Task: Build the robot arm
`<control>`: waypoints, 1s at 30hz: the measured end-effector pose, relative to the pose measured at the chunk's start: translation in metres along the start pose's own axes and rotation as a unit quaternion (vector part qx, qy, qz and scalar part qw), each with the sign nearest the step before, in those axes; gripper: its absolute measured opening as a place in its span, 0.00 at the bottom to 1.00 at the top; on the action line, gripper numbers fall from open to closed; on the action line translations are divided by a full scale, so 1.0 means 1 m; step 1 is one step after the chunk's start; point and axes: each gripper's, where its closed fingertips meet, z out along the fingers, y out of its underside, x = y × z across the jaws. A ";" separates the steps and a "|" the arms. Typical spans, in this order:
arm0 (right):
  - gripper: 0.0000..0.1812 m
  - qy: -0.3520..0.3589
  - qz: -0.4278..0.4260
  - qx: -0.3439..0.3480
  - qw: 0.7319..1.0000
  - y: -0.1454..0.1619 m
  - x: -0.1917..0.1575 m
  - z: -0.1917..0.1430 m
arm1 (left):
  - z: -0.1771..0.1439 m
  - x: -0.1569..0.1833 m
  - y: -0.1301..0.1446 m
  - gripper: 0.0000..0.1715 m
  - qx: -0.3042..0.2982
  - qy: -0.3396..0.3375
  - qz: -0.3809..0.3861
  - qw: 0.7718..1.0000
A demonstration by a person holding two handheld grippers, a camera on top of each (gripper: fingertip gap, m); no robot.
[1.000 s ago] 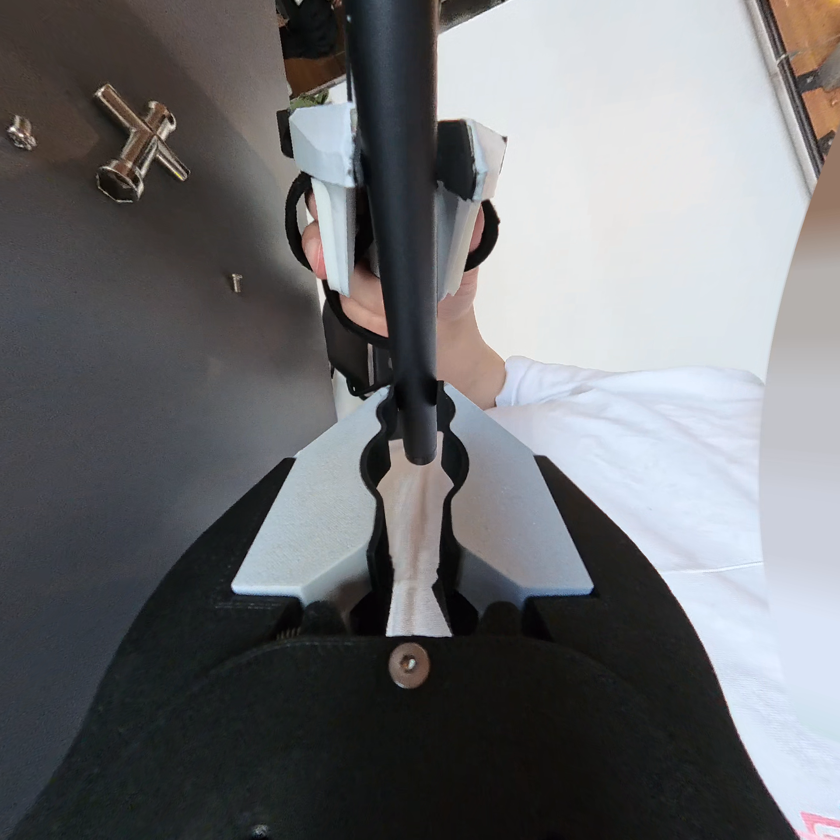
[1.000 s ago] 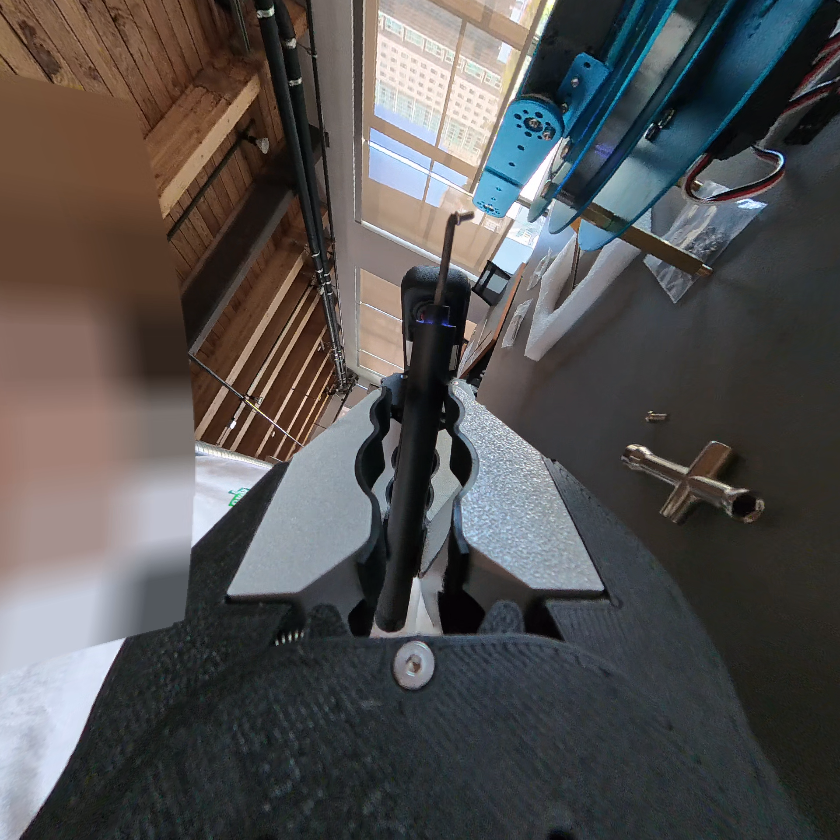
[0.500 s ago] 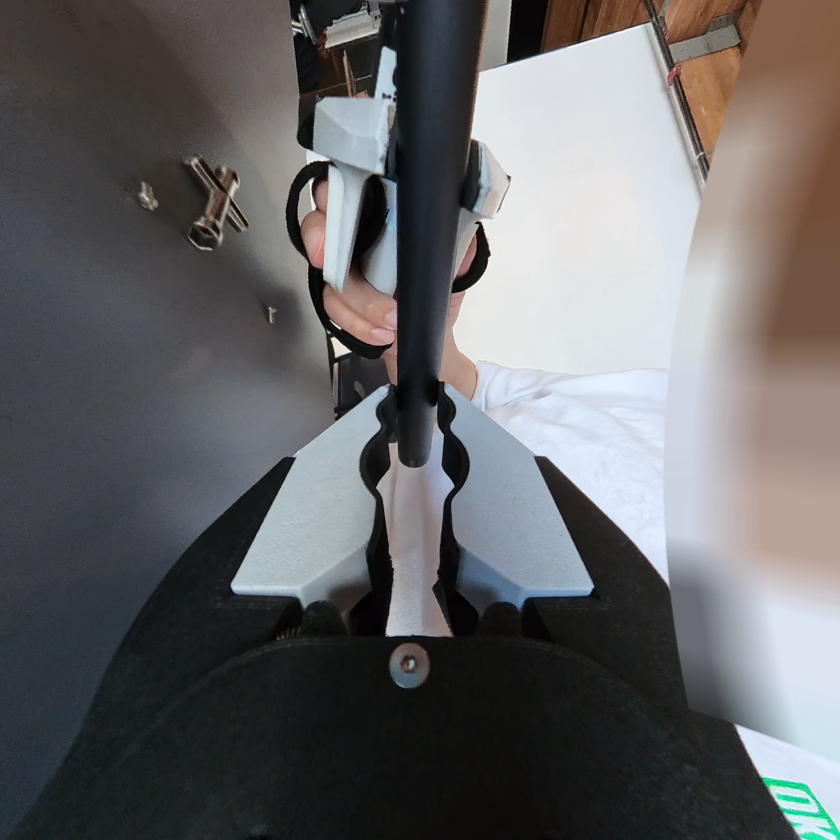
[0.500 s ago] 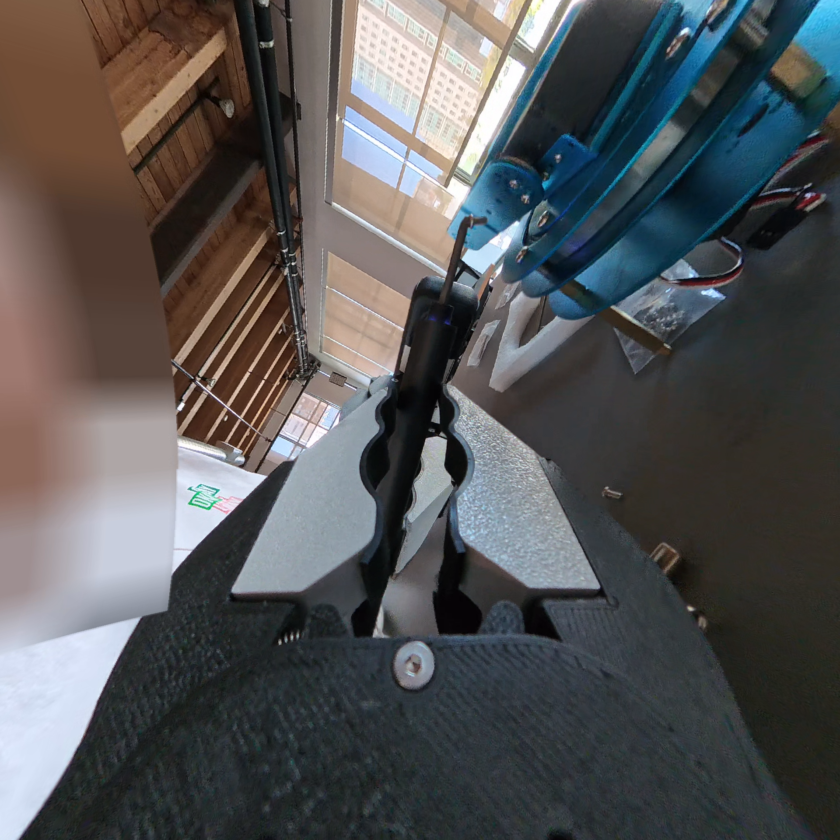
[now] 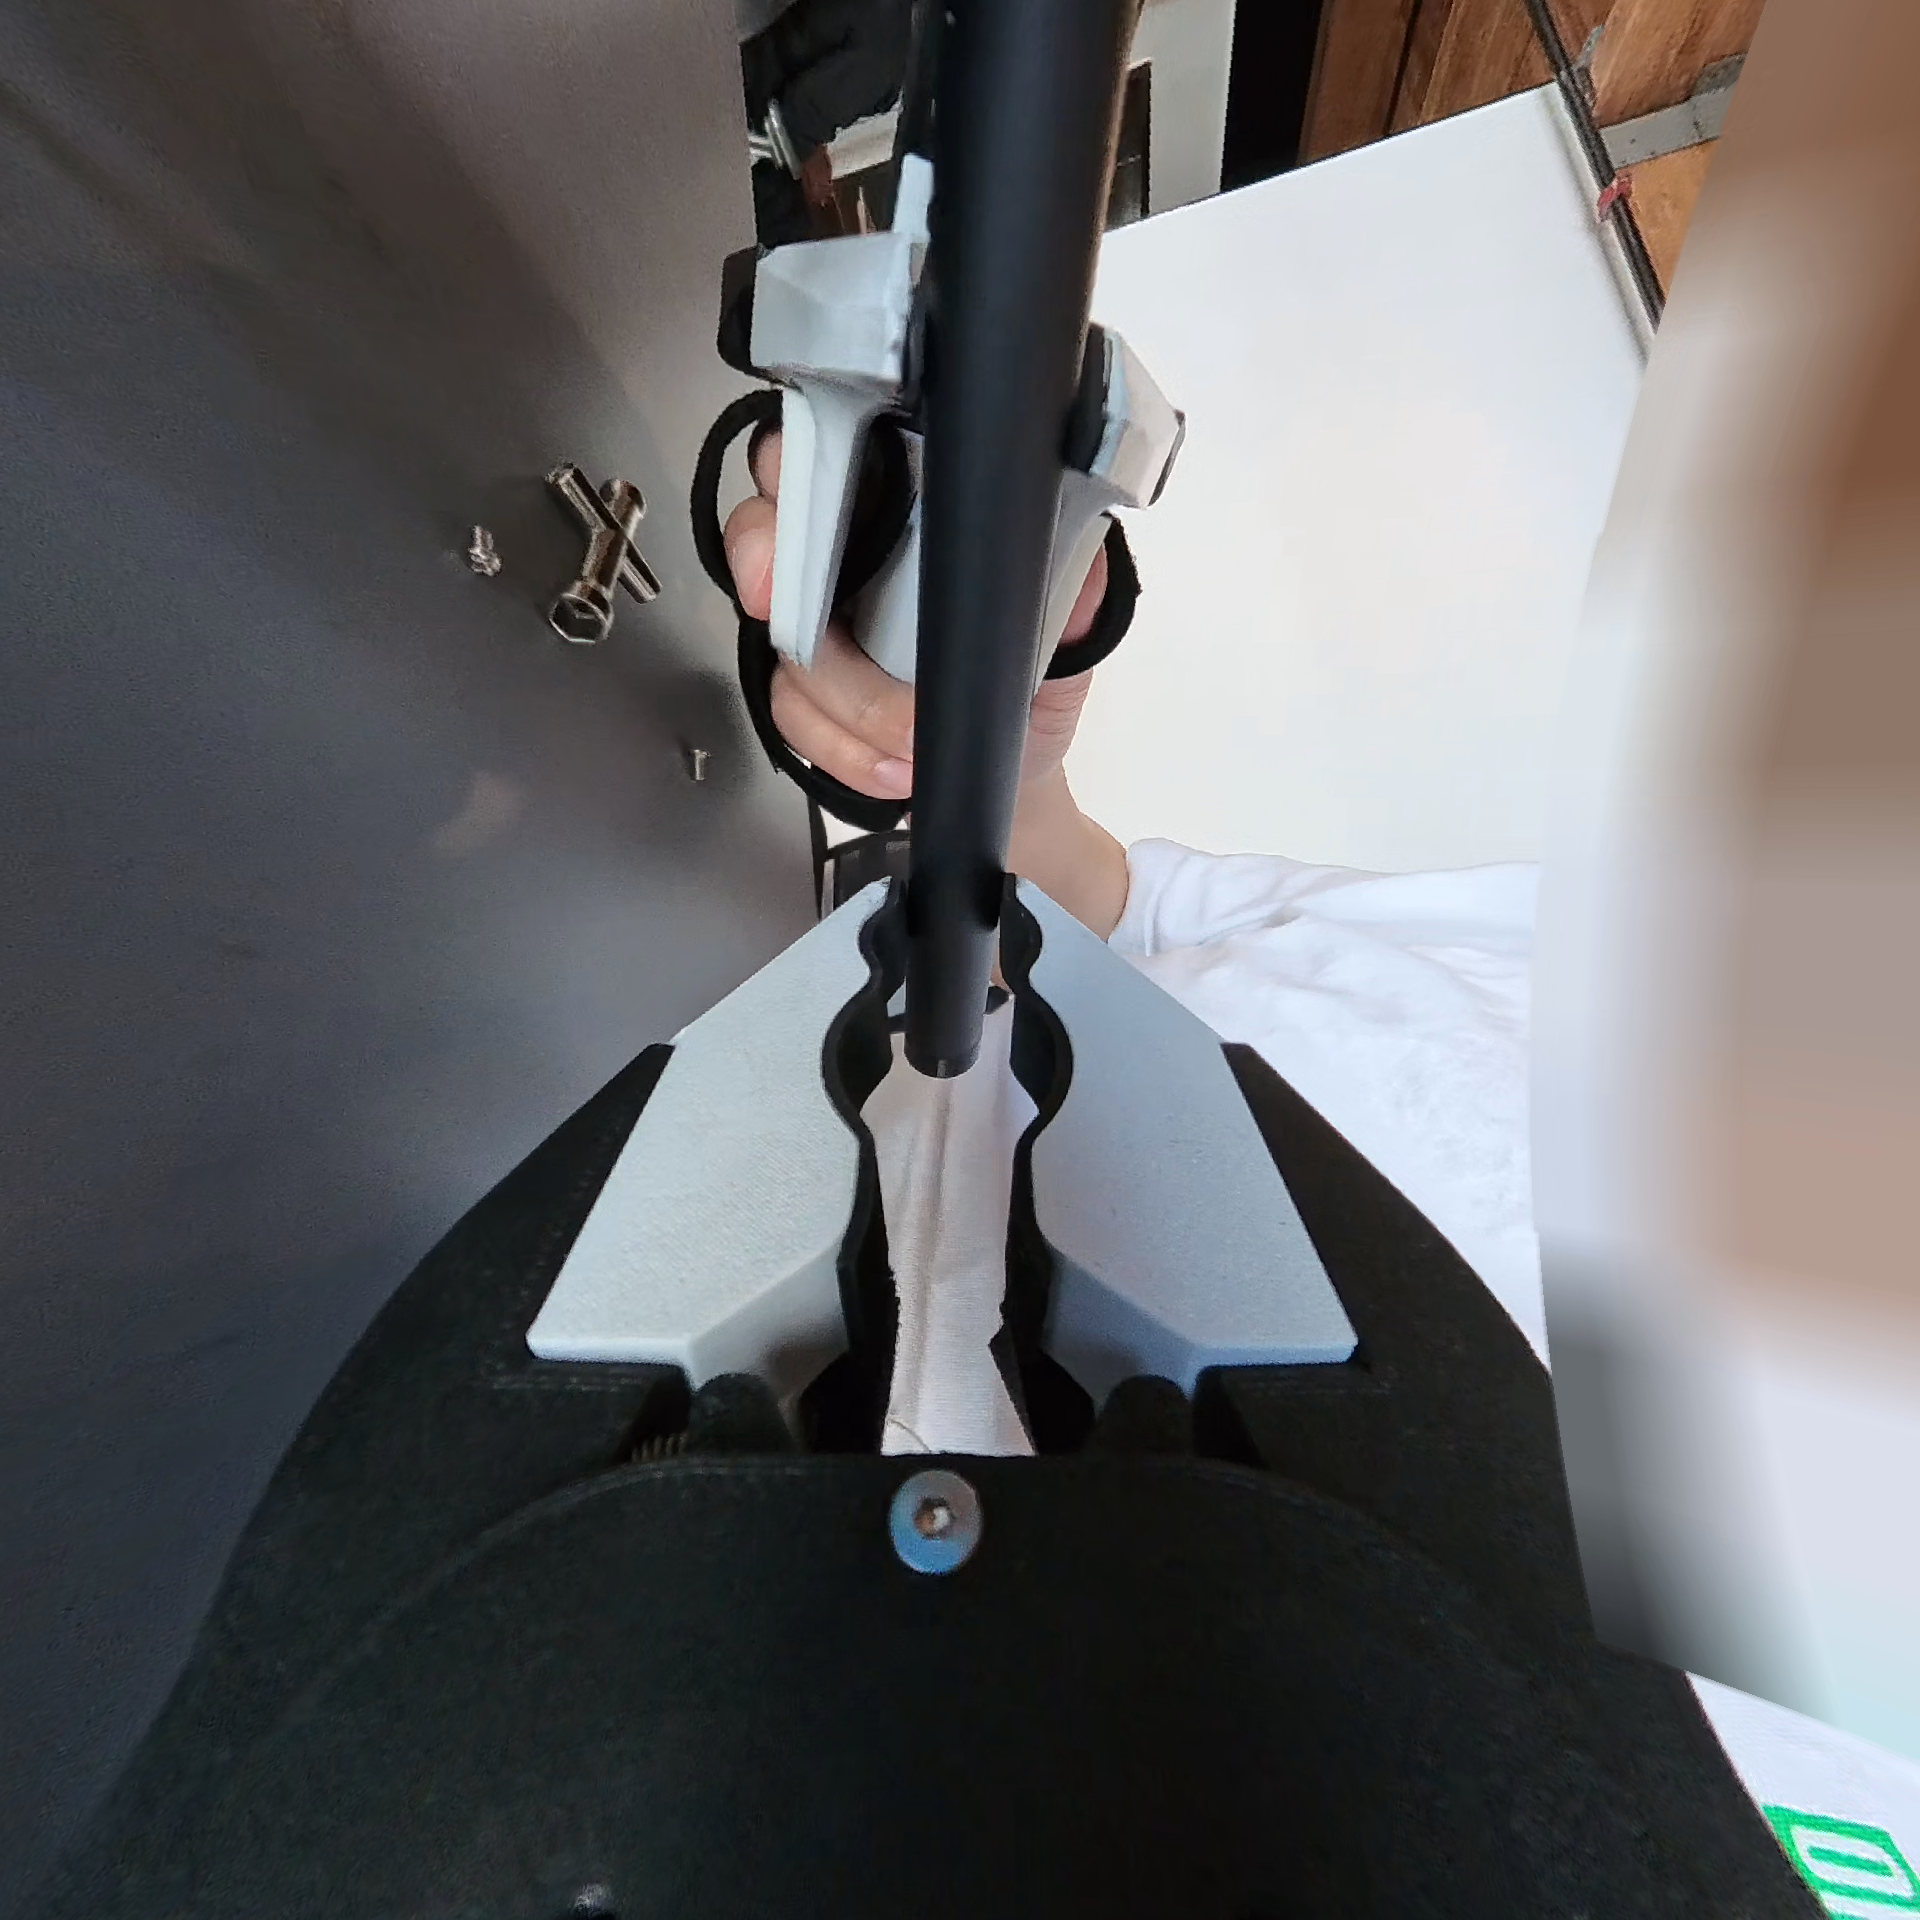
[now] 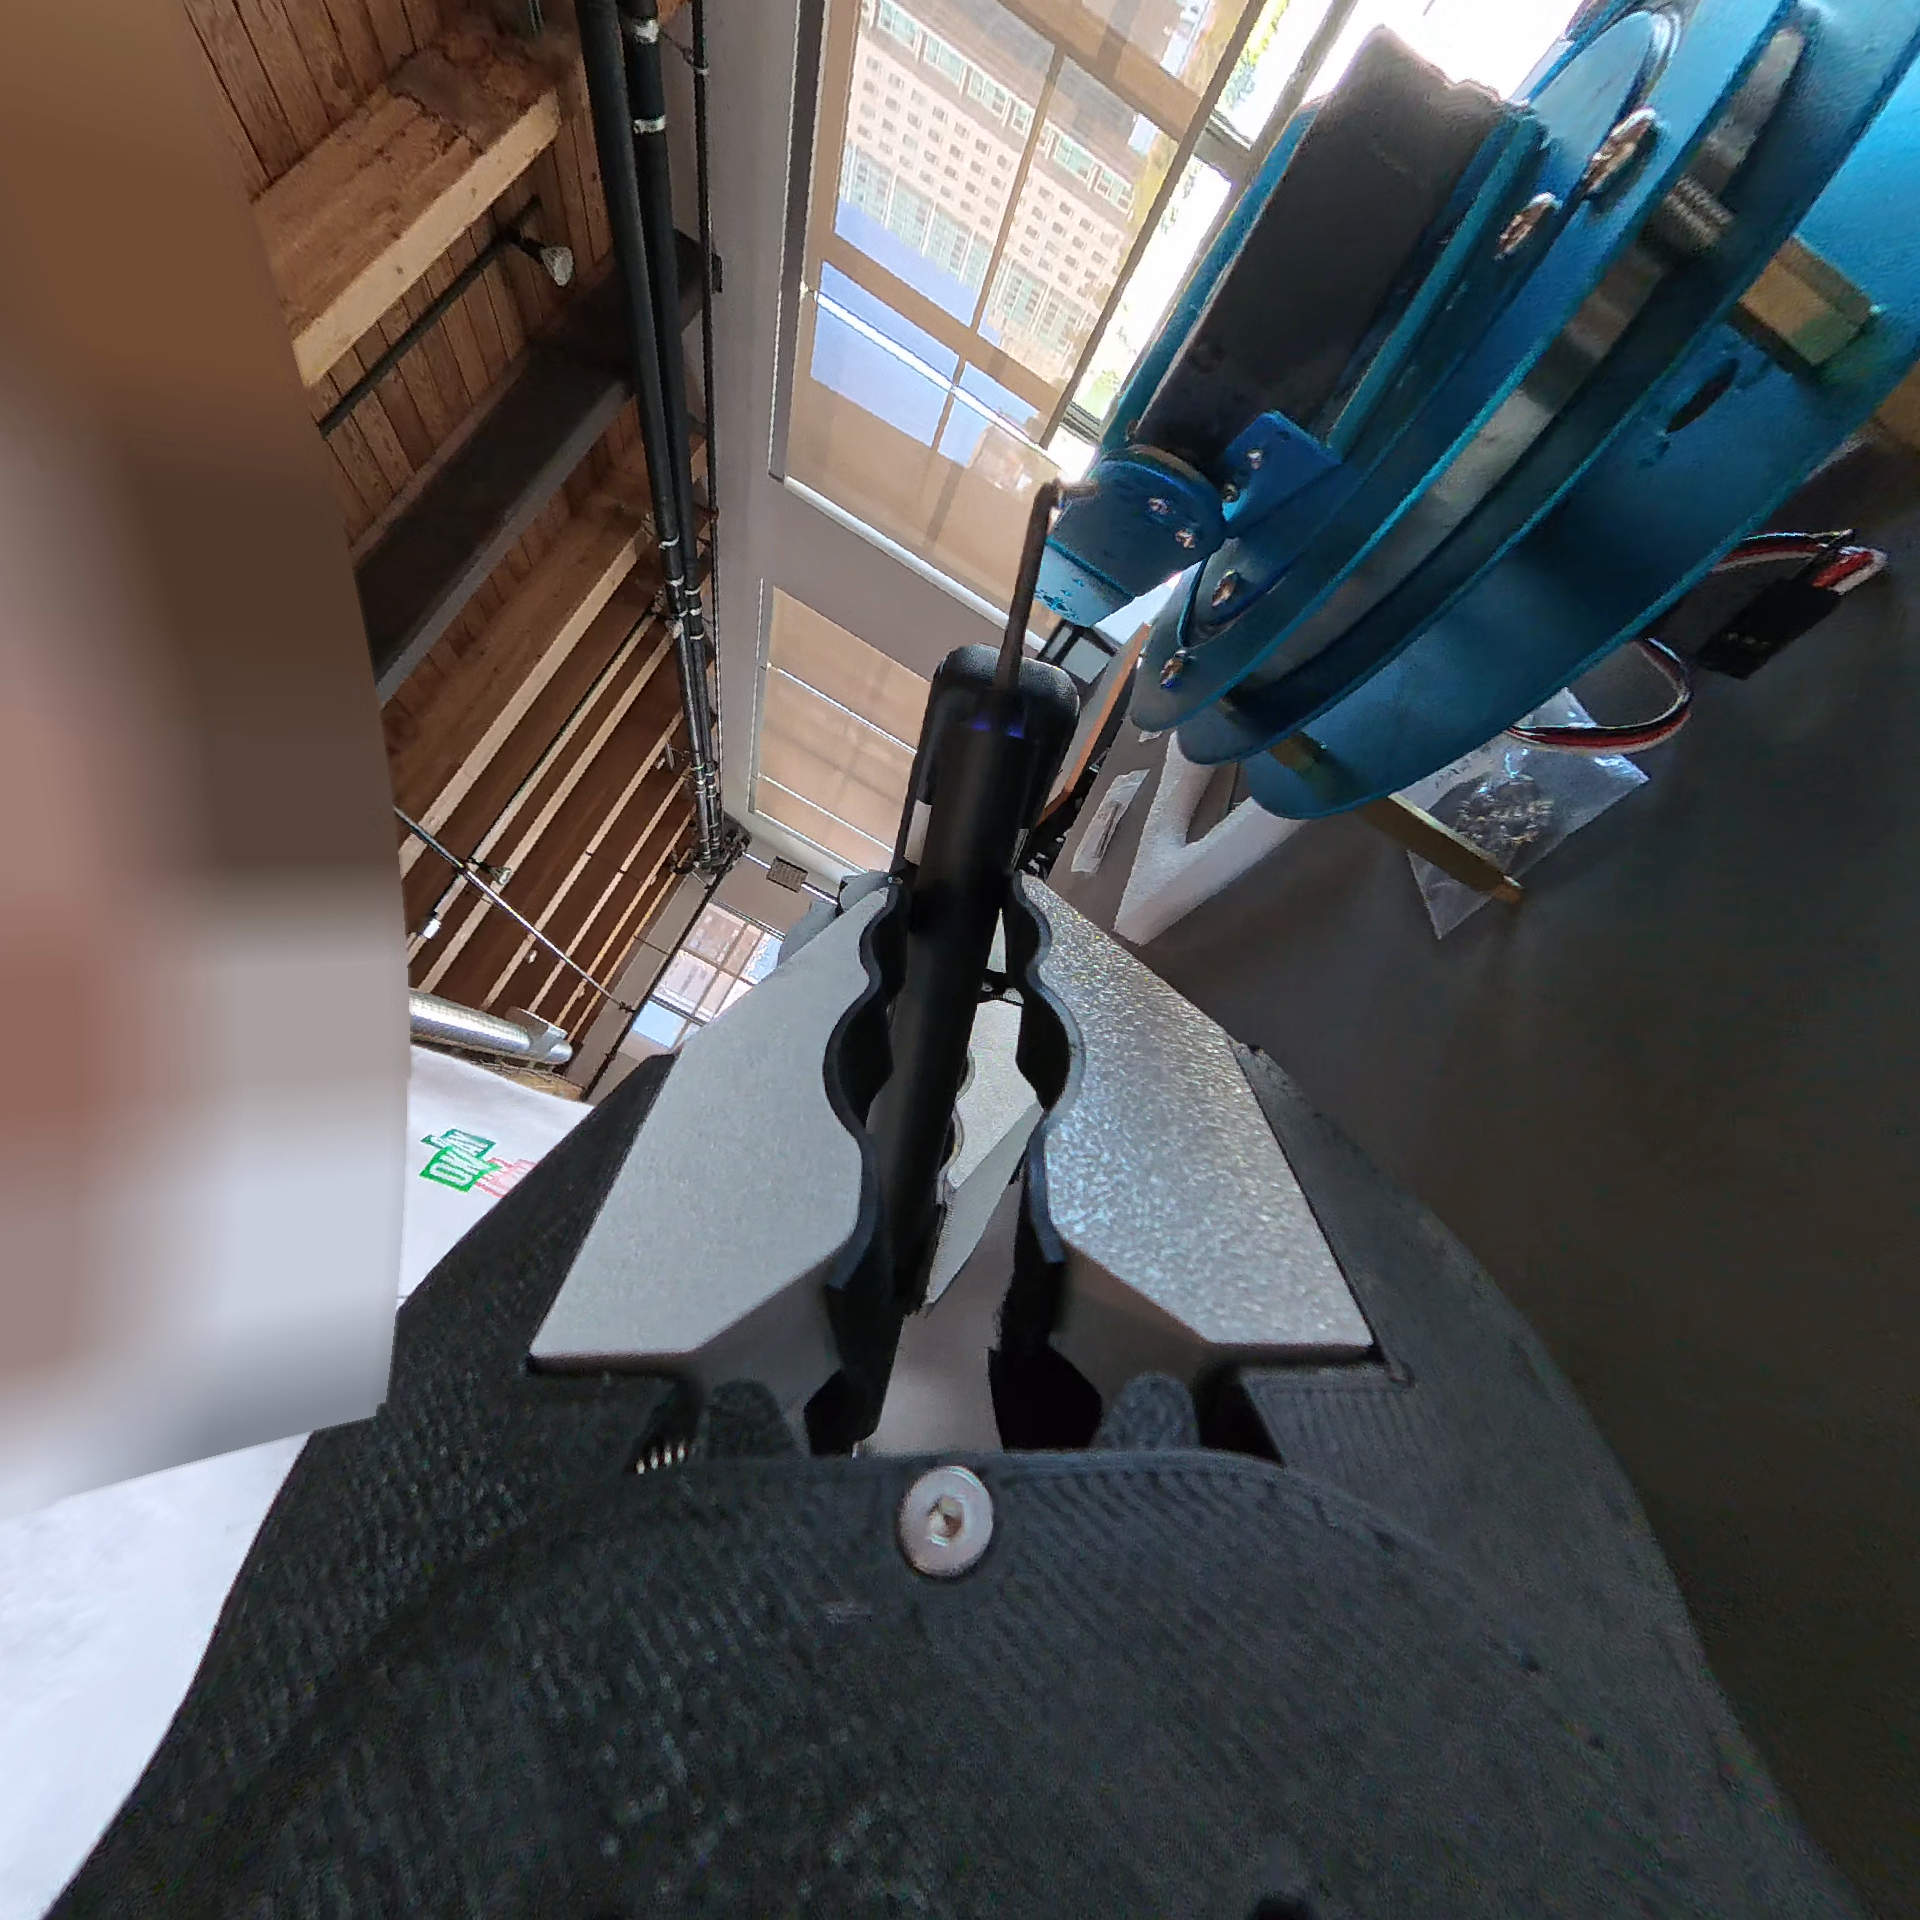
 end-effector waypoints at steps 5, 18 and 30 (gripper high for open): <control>0.10 -0.004 -0.002 -0.003 1.000 0.001 0.001 0.002 | 0.000 0.000 0.001 0.09 0.002 -0.003 0.001 1.000; 0.10 -0.006 -0.006 0.004 1.000 0.000 0.004 0.004 | -0.003 -0.002 -0.001 0.09 0.005 -0.003 -0.001 1.000; 0.10 -0.015 0.025 0.007 1.000 0.007 0.001 0.003 | -0.002 0.004 0.007 0.09 0.000 0.003 0.001 1.000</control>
